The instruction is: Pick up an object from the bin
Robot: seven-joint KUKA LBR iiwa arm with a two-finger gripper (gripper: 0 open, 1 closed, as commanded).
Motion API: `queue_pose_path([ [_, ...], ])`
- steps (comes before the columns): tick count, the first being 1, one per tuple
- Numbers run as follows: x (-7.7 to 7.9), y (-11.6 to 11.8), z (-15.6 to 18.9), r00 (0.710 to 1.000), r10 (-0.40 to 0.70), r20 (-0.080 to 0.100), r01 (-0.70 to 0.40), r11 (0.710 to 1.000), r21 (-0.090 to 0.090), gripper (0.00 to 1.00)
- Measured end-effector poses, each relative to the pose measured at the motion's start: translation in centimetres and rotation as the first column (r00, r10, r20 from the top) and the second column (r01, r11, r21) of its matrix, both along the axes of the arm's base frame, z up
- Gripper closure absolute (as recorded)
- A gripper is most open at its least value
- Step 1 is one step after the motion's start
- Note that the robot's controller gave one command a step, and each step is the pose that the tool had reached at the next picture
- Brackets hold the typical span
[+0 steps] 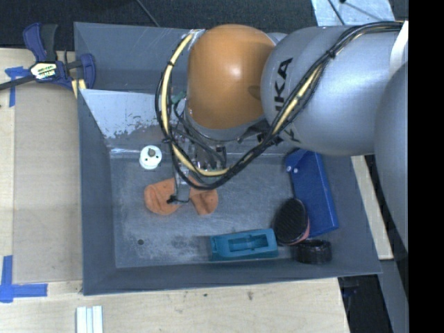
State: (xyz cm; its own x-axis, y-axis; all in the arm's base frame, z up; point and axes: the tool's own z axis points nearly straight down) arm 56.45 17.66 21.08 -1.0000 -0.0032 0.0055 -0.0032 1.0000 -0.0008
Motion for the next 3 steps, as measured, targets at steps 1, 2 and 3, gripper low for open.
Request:
queue_pose_path([
  [1,0.2,-0.1,0.5,1.000,-0.003,0.009,0.003,1.000,0.002,0.00],
  [2,1.4,-1.1,-4.5,0.994,0.107,0.011,-0.107,0.994,0.002,0.00],
  [3,1.8,-2.8,-6.1,0.982,0.189,0.004,-0.189,0.982,0.001,0.00],
])
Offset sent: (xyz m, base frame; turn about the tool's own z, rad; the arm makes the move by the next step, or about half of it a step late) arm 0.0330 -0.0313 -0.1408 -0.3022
